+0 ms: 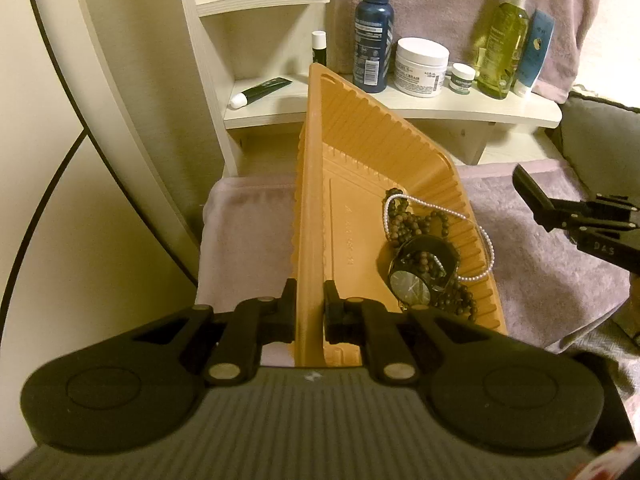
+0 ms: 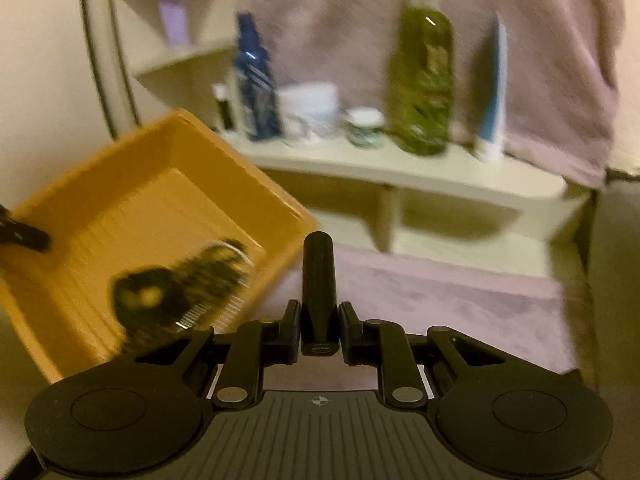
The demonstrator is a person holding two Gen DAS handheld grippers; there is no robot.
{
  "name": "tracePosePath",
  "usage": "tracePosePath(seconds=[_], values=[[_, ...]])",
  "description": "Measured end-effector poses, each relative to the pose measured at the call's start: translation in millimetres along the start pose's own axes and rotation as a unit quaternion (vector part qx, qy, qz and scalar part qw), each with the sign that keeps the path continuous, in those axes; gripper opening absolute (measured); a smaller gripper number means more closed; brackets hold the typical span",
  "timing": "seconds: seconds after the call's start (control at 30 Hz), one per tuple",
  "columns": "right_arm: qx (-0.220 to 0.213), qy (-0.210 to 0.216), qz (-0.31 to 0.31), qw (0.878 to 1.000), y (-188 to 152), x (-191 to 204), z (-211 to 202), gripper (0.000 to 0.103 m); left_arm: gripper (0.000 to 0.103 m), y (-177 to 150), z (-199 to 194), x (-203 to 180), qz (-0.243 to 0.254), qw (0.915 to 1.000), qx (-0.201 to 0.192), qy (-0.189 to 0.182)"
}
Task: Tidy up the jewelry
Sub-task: 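Carry the power bank into the orange tray and open the right tool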
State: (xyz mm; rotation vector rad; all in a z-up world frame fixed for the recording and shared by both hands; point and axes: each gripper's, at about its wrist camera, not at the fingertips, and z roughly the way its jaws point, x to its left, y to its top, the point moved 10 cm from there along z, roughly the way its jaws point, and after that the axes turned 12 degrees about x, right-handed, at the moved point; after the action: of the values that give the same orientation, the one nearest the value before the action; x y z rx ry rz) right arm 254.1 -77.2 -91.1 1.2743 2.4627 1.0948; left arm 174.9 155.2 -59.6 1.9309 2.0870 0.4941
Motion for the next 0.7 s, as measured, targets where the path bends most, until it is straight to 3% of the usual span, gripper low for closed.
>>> tracePosePath(seconds=[0.2,0.47,0.7], values=[[-0.008,0.055,-0.003,0.998,16.1,46.4,-2.0,0.02,0.01,0.4,-1.2,-1.1,0.002,1.0,-0.001,0.001],[0.019,0.138,-0.026,0.99,15.3,114.4,9.4,0.02,0.01,0.3,-0.6,-0.2,0.001,1.0,-0.001,0.0],[0.049,0.159,-0.062,0.984,-0.2,142.7,24.8,0.02,0.01,0.6,-0.6,0.1,0.003,1.0,-0.001,0.001]])
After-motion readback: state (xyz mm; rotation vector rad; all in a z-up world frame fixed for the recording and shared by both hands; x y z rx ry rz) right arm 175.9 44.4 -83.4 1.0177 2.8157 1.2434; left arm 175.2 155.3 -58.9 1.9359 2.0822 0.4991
